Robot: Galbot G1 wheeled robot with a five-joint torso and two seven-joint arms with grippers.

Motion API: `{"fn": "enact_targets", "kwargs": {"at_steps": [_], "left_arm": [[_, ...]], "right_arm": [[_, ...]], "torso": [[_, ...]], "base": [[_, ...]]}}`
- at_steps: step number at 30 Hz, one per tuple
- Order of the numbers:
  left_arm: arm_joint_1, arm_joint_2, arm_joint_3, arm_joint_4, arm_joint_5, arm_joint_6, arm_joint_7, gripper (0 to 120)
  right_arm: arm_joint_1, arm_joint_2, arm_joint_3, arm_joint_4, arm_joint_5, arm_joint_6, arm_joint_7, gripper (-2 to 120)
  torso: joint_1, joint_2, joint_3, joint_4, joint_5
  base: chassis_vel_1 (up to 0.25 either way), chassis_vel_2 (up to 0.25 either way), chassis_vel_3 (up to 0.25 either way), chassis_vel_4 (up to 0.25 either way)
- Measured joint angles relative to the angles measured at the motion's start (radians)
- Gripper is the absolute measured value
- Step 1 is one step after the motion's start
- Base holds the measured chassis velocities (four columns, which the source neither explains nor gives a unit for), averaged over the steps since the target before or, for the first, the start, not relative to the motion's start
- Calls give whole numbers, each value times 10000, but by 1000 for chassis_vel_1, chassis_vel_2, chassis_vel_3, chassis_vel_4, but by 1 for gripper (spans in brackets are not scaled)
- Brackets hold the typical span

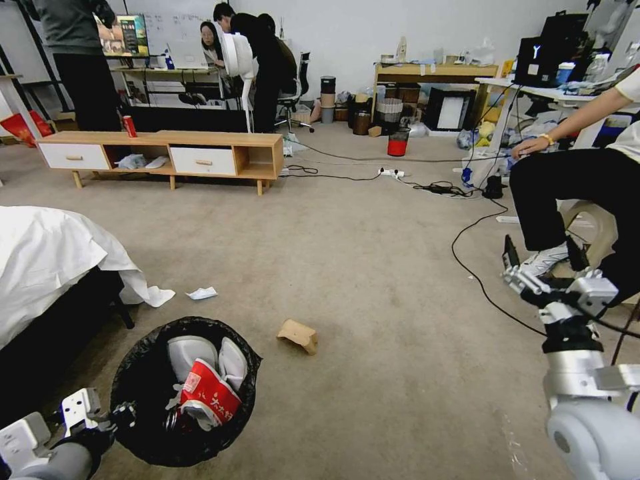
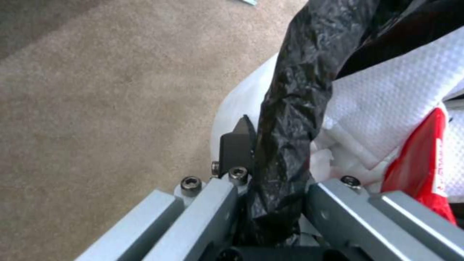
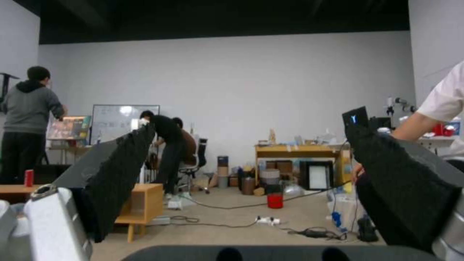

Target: Pick up the trash bin and place the garbage on the floor into it.

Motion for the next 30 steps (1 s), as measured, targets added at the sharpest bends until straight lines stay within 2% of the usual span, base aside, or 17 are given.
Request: {"fn": "enact_targets", "kwargs": {"at_steps": [11,30], "left_arm": [[58,-97,-46,-74,13,0,0,0],[108,-92,-63,-89,2,0,13,0]], "right_arm": [[44,210,-351,-195,-223,121,-68,100],[45,458,-668,-422,-557,216,-125,100]], "torso": [[0,1,-1,-1,1],[1,0,1,-2,0]], "base": [[-13,7,11,-10],[-128,123,125,-118]]}}
